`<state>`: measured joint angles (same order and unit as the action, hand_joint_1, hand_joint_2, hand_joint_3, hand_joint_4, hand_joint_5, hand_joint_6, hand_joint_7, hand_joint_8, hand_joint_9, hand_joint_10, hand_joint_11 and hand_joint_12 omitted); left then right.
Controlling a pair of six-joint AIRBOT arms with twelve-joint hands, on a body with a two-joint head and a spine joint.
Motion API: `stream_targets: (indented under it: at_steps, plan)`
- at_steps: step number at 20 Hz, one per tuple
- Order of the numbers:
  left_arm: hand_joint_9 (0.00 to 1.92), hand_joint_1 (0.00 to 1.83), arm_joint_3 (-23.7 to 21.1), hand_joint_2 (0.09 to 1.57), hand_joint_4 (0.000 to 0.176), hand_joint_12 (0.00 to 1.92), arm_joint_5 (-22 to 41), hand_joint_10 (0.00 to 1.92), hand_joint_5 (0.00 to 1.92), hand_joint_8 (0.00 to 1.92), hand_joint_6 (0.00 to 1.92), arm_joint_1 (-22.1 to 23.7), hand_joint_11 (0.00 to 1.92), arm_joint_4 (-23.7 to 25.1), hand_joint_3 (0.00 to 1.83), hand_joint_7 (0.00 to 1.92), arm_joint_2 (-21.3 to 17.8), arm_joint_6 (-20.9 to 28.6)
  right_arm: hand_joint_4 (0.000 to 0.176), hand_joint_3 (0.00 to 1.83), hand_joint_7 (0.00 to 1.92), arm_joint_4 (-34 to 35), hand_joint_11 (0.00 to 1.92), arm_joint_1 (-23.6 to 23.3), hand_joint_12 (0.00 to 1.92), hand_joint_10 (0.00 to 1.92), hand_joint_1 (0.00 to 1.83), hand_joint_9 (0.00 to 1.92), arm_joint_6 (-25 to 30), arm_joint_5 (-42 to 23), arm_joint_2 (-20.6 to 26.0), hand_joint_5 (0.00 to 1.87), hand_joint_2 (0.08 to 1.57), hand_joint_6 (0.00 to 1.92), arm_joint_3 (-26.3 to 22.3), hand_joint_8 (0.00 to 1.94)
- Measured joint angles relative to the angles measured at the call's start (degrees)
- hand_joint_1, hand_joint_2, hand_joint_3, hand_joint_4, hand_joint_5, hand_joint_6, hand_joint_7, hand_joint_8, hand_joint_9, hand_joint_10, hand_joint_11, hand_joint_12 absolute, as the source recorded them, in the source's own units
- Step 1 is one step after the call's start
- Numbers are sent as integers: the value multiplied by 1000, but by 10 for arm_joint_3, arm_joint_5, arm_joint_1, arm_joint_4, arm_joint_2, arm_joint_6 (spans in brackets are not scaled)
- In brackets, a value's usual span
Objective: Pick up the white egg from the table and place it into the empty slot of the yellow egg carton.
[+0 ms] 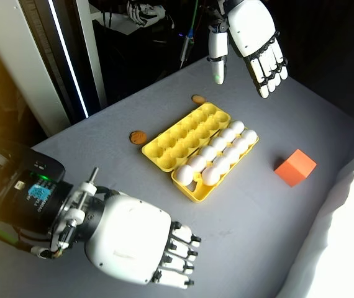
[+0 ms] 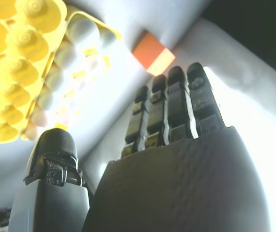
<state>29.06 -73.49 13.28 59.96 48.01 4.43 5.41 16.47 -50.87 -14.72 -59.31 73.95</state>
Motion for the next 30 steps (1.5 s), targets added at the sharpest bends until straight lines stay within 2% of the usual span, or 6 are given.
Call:
stream_targets:
  at_steps: [9, 13, 14, 15, 26, 30]
  plan:
    - [100, 57, 0, 1288, 0, 54, 0, 11, 97, 9, 10, 0, 44, 0, 0, 106, 0, 0, 0, 0, 636, 13, 0, 2, 1407, 196, 1085, 543, 0, -3, -60, 580, 1015, 49, 57, 47]
    - [91, 26, 0, 1288, 0, 89, -1, 2, 109, 2, 5, 0, 52, 0, 0, 98, 0, 0, 0, 0, 651, 28, 0, 10, 1410, 450, 1068, 427, 0, -15, -82, 602, 1044, 10, 66, 6]
    - [120, 78, 0, 1284, 0, 262, 0, 0, 131, 0, 1, 0, 1, 0, 4, 128, 0, 0, 0, 0, 698, 32, 0, 13, 1440, 531, 1083, 446, 0, -15, -88, 633, 1029, 16, 70, 17]
    - [80, 41, 0, 1299, 0, 157, 0, 0, 87, 1, 0, 0, 0, 0, 8, 86, 0, 0, 0, 0, 724, 36, 12, 15, 1453, 554, 1084, 467, 1, -18, -91, 654, 1017, 23, 74, 26]
    - [90, 58, 0, 1304, 0, 124, -1, 3, 91, 3, 3, 0, 0, 0, 3, 93, 0, 0, 0, 0, 840, 44, 135, 36, 1437, 630, 1106, 552, 1, -38, -109, 757, 999, 42, 99, 47]
    - [129, 95, 0, 1294, 0, 247, 0, 4, 127, 3, 4, 0, 0, 0, 0, 136, 0, 0, 0, 4, 883, 45, 195, 38, 1430, 661, 1115, 594, 1, -39, -110, 788, 1014, 46, 100, 52]
